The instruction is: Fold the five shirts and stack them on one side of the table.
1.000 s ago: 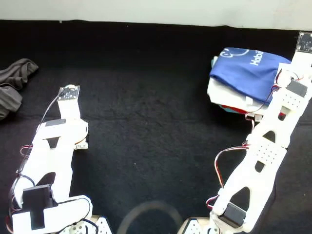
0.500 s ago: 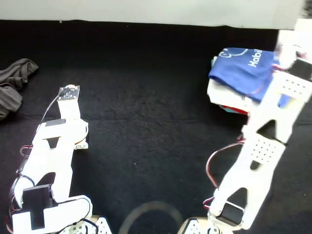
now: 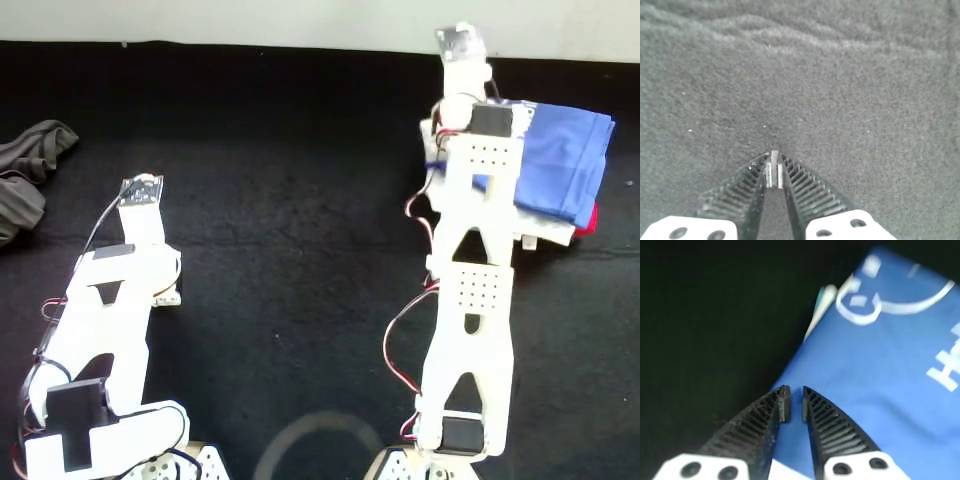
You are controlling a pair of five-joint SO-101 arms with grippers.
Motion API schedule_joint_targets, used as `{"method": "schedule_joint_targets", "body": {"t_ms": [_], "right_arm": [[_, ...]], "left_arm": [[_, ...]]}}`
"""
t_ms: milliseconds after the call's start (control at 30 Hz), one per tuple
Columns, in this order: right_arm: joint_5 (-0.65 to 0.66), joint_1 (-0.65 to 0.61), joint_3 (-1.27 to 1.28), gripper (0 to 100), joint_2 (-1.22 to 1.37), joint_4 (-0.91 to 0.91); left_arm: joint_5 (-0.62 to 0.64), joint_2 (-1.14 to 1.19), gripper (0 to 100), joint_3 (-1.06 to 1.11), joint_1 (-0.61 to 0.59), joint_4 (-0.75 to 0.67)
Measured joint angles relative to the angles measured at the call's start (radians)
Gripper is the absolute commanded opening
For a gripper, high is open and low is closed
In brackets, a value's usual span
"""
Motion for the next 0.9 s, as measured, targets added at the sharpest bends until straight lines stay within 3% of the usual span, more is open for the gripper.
{"method": "schedule_joint_targets", "body": {"t_ms": [200, 467, 633, 733, 900], "right_arm": [[0.000, 0.075, -0.012, 3.5, 0.009, 0.080], [0.097, 0.161, -0.012, 1.2, -0.031, 0.086], [0.100, 0.163, -0.012, 1.5, -0.120, 0.086], [0.100, 0.149, -0.008, 7.2, -0.192, 0.086], [0.100, 0.080, 0.201, 11.1, -0.299, 0.086]], "left_arm": [[0.000, 0.000, 1, 0.000, 0.000, 0.000], [0.000, 0.000, 1, 0.000, 0.000, 0.000], [0.000, 0.000, 1, 0.000, 0.000, 0.000], [0.000, 0.000, 1, 0.000, 0.000, 0.000], [0.000, 0.000, 1, 0.000, 0.000, 0.000]]}}
